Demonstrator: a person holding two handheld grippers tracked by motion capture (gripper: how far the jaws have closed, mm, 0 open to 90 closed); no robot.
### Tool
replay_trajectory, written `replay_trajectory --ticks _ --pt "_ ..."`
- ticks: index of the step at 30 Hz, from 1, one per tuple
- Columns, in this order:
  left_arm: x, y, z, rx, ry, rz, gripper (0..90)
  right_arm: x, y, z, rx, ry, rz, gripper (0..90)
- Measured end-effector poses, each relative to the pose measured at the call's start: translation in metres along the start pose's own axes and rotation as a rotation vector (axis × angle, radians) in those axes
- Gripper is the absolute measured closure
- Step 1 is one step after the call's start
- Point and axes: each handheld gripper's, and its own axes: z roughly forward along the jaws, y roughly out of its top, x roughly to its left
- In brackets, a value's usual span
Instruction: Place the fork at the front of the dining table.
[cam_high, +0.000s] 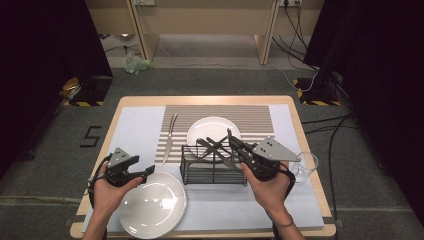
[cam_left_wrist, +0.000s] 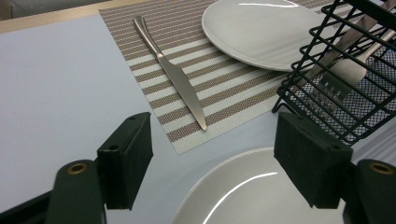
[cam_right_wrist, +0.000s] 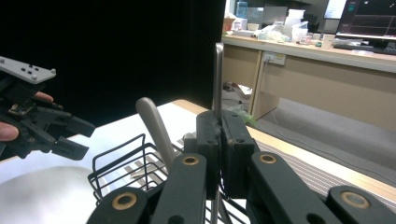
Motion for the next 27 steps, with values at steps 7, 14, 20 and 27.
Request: replay_trajectory --ticks 7,14,20,27 --pt "0.0005 0.0001 -0.0004 -0.001 0.001 0.000 27.5 -0.0024 0.0018 -0.0013 -0.008 -0.001 0.007 87.4" --pt "0.0005 -0.0001 -0.0001 -0.001 0.001 -0.001 27.6 -0.0031 0.0033 -0.0023 -0.012 0.000 0.014 87.4" --pt "0.0008 0.0000 -0.0006 -0.002 0.002 -0.001 27.5 -0.0056 0.0071 -0.0041 -0.031 -0.002 0.014 87.4" --pt "0.0012 0.0003 -0.0013 -0.003 0.003 -0.002 27.6 -0.0078 0.0101 -0.0058 -0.040 -0.009 0.025 87.4"
